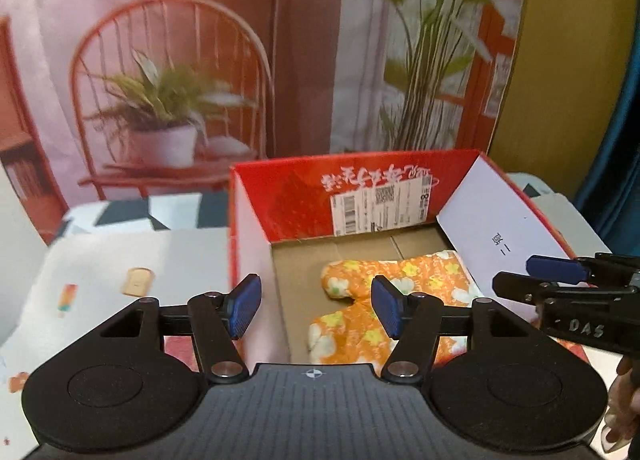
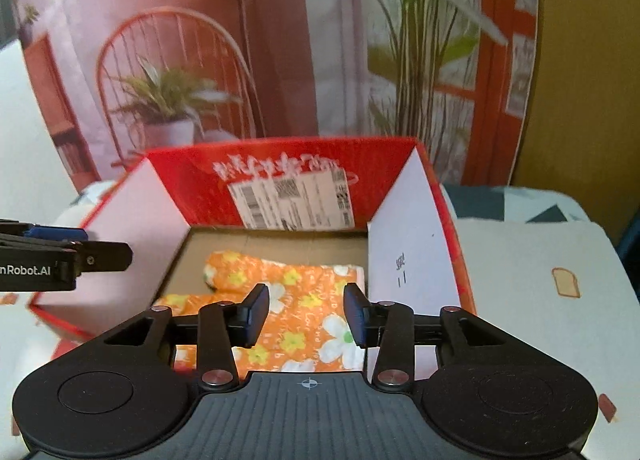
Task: Organize soft objects
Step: 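Move the left tool back to the pile and grasp the blue packet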
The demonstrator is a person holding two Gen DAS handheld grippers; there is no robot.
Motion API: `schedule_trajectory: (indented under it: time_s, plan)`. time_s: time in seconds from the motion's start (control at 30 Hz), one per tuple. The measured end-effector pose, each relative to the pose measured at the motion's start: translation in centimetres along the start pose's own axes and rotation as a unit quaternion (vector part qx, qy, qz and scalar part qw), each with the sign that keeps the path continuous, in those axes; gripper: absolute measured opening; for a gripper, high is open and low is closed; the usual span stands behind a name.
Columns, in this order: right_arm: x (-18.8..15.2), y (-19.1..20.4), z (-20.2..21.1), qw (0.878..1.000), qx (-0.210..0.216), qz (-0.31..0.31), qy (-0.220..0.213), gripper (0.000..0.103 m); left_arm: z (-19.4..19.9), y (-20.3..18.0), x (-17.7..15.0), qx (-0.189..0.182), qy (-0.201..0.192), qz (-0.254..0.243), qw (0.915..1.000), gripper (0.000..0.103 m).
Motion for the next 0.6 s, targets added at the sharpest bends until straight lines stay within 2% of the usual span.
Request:
schedule_trajectory:
  time_s: [0.17, 0.3, 0.37, 0.6]
  plan:
    - [-2.0, -0.1, 3.6, 0.999, 0.025, -0.018, -0.030, 0.046, 4.8, 0.0, -2.9, 0.004, -0.031, -0.004, 0.9995, 0.063]
    - [-4.2, 0.4, 6.7, 0.997, 0.038, -0.010, -0.061, 0.048, 8.0, 0.0, -6.2, -0.004, -0.046, 0.019, 0.9988, 0.063]
    - [-5.0, 0.6, 7.8, 0.997, 0.039, -0.008, -0.070, 0.048, 8.8, -0.2, -7.6, -0.012, -0.039, 0.030, 0.9987, 0.062]
    - [-9.1, 1.1, 10.1, 0.997, 0.062, -0.030, -0.041, 0.048, 10.2, -2.0, -12.1, -0.053, -0.001, 0.045, 0.9976, 0.062]
Point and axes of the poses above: each gripper's, at about its wrist camera, not at the fingertips, and z roughly against the way its jaws point, y to its left, x to its top, the point moved 2 cm from there along -z, roughly the way its jaws point, and after that the axes turned 4 degrees about -x, right-handed, at the moved point
